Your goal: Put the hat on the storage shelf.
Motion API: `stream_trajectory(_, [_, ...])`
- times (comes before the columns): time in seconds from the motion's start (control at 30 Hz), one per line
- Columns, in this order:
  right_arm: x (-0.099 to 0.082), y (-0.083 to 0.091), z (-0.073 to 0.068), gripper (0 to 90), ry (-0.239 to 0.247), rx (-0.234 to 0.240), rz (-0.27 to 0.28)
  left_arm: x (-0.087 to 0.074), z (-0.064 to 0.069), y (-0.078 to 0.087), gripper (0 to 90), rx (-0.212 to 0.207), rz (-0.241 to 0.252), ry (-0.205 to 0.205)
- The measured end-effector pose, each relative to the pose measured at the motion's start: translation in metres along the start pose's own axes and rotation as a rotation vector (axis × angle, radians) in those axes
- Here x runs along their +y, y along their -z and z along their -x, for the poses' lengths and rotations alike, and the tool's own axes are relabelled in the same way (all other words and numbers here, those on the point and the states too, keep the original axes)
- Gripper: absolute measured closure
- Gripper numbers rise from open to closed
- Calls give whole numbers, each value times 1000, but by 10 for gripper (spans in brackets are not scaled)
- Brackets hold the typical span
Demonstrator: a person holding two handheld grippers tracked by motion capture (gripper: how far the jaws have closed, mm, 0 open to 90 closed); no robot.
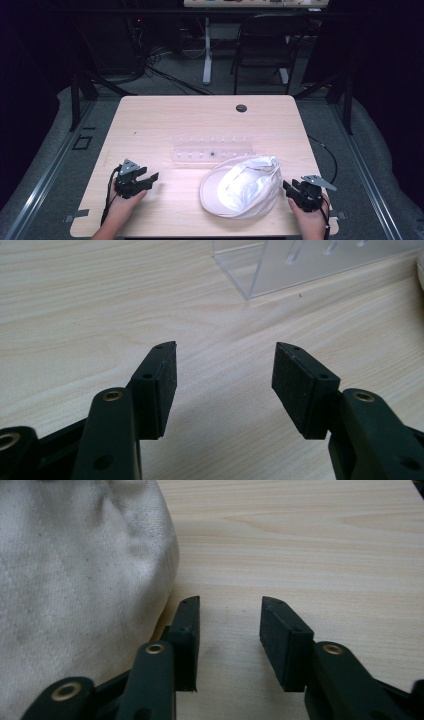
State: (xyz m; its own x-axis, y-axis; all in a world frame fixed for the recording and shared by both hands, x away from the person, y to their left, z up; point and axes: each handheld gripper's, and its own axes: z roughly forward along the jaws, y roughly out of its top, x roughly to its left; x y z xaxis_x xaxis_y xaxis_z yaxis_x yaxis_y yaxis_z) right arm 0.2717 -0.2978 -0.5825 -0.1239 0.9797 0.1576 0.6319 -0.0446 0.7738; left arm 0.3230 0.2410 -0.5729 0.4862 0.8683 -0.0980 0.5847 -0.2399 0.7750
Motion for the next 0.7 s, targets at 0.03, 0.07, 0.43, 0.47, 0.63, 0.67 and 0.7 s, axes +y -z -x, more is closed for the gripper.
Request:
stream_trajectory(0.03, [0, 0, 0, 591, 2, 0, 1, 0, 0, 1, 443, 1, -2, -3])
stream_trajectory(0.07, [0, 0, -1, 584, -1, 1, 3, 0, 1, 1, 442, -2, 1, 3])
stream_trajectory(0.43, [3, 1, 1, 555, -39, -8, -40, 1, 3, 1, 444, 10, -13, -6])
stream_trajectory(0.47, [3, 1, 1, 555, -36, -15, -48, 1, 3, 1, 444, 10, -13, -6])
stream_trajectory(0.63, [8, 5, -1, 546, -43, -16, -47, 1, 4, 1, 447, 12, -12, -7])
stream_trajectory(0.67, [10, 5, -1, 546, -43, -16, -45, 1, 4, 1, 448, 12, -11, -7])
stream_trajectory(0.7, [13, 7, -1, 546, -45, -10, -54, 1, 4, 2, 449, 12, -11, -8])
